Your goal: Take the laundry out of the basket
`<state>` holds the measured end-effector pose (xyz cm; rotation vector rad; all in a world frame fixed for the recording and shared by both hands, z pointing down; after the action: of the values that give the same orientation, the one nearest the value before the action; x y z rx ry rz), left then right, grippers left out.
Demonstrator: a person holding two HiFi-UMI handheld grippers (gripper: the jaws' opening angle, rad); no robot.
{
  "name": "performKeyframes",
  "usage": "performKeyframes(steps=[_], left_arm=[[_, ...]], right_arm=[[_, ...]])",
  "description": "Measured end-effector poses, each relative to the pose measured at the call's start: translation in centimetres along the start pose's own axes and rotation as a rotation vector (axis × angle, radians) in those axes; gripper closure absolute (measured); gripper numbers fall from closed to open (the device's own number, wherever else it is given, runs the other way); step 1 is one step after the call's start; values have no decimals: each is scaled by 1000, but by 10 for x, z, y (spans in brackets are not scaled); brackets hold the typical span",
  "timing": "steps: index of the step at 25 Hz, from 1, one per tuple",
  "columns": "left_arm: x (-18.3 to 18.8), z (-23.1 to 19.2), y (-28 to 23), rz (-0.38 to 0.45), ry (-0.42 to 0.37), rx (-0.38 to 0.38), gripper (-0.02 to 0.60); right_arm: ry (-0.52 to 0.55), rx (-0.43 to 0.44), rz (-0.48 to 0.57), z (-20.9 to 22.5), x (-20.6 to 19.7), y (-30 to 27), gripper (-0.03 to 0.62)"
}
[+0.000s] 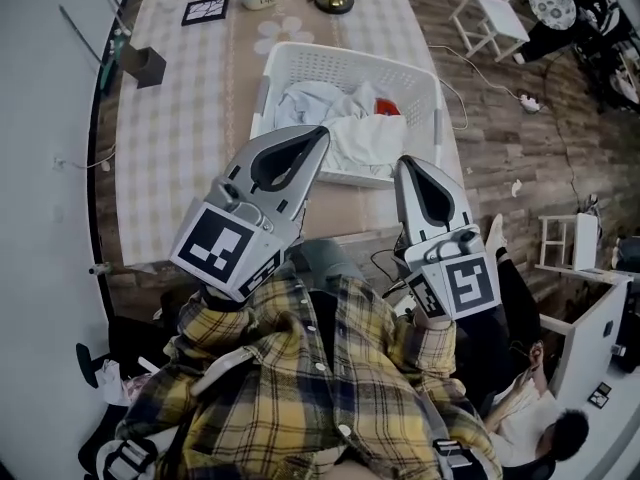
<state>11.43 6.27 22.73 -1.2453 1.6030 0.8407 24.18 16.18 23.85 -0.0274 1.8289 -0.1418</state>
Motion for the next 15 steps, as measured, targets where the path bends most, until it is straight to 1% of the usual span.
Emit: performKeyframes(steps=[4, 8, 12, 15], left_arm=[[7, -7, -40, -5, -5, 31, 546], [11, -14, -69, -14, -11, 73, 546], [10, -19, -88, -32, -21, 116, 546], [6, -24, -97, -63, -25, 130, 546]], right_arm=[[-4, 29, 2, 39, -5, -20, 582], [-10, 68, 4, 69, -10, -37, 582], [-2, 133, 5, 89, -15, -49, 581], [0, 158, -4, 96, -19, -59, 580]])
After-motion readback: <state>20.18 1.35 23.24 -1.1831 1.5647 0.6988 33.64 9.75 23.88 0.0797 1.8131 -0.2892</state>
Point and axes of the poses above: the fingertips, and each gripper's own axes: y backward along the fingers, z to its right, x out of its top, the point moved 5 cm from there along y, backward along the fingers, and after that the axes turned 14 degrees about y, right-handed, at the moved point
